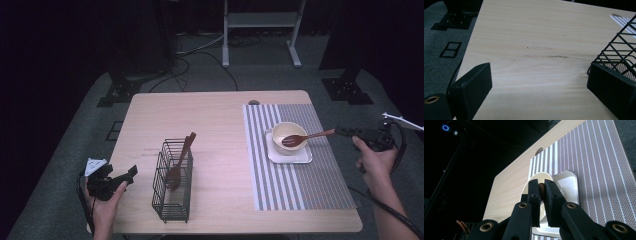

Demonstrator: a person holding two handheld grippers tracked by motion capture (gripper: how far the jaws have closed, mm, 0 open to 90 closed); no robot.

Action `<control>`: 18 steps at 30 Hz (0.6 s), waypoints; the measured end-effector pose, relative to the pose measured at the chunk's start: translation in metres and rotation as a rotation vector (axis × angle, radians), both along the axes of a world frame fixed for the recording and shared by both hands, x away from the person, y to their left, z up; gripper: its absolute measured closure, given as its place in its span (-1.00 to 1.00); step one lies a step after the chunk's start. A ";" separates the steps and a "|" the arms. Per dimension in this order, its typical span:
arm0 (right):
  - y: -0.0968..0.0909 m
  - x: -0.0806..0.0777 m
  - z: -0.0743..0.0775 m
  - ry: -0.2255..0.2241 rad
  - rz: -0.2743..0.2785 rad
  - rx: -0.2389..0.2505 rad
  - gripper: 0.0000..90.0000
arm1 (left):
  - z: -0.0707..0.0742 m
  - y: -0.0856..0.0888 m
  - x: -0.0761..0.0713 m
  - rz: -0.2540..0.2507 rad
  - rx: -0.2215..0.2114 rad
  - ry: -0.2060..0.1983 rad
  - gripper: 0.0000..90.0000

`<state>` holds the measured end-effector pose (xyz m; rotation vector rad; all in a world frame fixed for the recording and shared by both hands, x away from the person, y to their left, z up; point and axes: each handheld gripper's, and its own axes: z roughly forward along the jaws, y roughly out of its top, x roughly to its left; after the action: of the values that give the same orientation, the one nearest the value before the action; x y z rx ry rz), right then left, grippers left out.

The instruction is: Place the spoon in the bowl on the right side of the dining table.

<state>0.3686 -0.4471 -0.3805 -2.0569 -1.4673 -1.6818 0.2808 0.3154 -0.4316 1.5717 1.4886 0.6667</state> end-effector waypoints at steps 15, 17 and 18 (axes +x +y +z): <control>-0.002 -0.001 -0.008 0.015 -0.017 -0.014 0.85 | 0.000 0.000 0.000 -0.002 0.001 0.000 -0.89; -0.002 -0.001 -0.010 0.018 -0.018 -0.016 0.85 | 0.000 0.000 0.000 -0.001 0.002 0.000 -0.89; -0.002 -0.001 -0.010 0.018 -0.019 -0.014 0.85 | 0.000 0.000 0.000 -0.001 0.002 0.000 -0.89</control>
<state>0.3675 -0.4490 -0.3907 -2.0942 -1.4631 -1.6601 0.2804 0.3152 -0.4313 1.5735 1.4877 0.6675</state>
